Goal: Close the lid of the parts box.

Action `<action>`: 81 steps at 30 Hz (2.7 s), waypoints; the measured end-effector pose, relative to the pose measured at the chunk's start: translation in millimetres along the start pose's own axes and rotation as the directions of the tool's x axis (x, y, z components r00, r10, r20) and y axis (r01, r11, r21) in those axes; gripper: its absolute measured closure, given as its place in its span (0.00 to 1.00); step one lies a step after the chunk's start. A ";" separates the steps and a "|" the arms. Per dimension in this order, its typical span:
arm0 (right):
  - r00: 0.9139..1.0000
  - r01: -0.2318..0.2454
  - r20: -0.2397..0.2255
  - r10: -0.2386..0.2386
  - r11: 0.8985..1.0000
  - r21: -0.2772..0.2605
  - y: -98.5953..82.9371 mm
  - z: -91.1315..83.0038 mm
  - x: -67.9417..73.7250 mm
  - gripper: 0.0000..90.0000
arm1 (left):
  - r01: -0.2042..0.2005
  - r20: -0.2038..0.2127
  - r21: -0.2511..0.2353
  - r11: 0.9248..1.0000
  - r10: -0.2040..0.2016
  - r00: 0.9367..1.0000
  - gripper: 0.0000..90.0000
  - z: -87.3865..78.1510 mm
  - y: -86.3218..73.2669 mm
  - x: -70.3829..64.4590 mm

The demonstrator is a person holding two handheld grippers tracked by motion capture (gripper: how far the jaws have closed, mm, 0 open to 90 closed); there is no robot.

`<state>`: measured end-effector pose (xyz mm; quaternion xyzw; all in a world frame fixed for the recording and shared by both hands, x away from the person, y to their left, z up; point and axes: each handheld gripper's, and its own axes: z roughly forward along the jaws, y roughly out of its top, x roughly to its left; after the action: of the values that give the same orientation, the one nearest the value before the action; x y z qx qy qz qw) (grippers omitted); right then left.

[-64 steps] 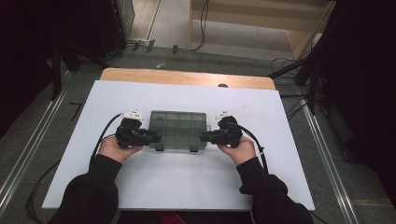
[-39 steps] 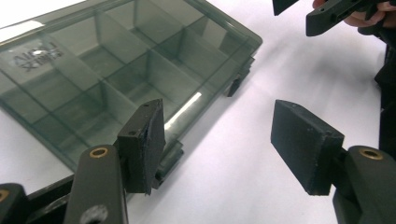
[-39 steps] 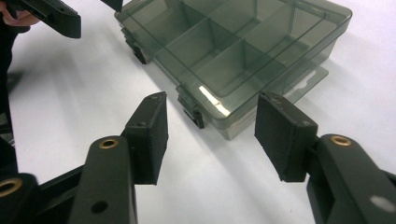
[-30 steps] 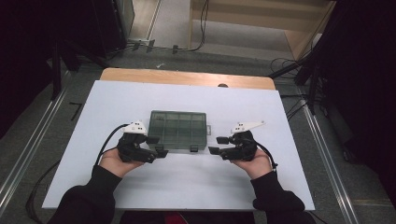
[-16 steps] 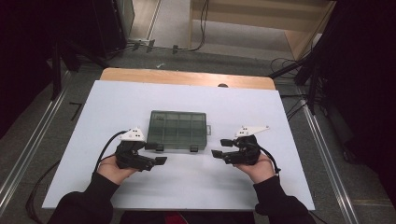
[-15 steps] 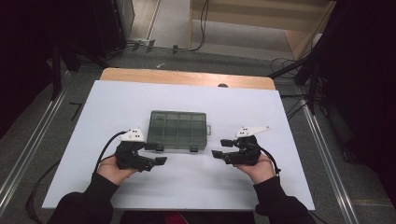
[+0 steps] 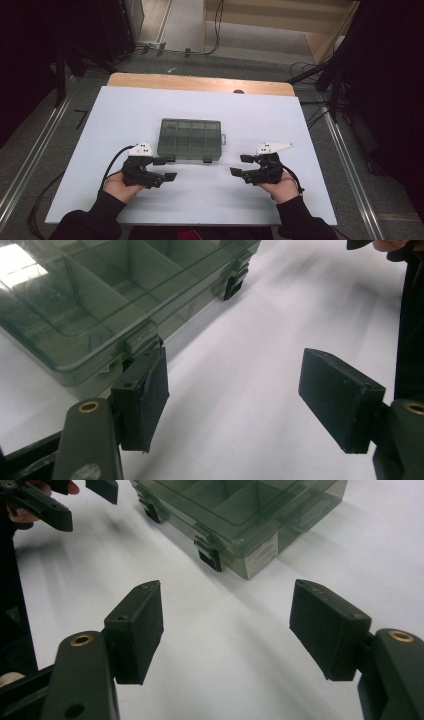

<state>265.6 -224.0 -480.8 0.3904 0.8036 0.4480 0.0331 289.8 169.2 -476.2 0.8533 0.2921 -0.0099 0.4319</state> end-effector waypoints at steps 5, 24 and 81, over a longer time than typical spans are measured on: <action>1.000 0.000 -0.003 0.000 1.000 0.003 -5.6 -3.0 1.9 0.31 | 0.001 -0.005 0.010 1.000 -0.001 1.000 0.32 -1.4 -5.0 -1.5; 1.000 0.016 0.013 -0.016 1.000 0.008 -22.3 -11.4 3.4 0.30 | 0.027 -0.034 0.021 0.999 -0.026 0.999 0.32 -13.3 -22.3 1.0; 0.997 0.019 0.074 -0.021 1.000 0.024 -43.4 -21.1 -6.4 0.30 | 0.065 -0.112 0.019 0.998 -0.063 0.992 0.32 -30.9 -37.9 17.7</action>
<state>235.6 -255.6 -502.4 0.3991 0.8108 0.4234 0.0631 278.0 218.1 -489.3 0.8475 0.3427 0.0206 0.4047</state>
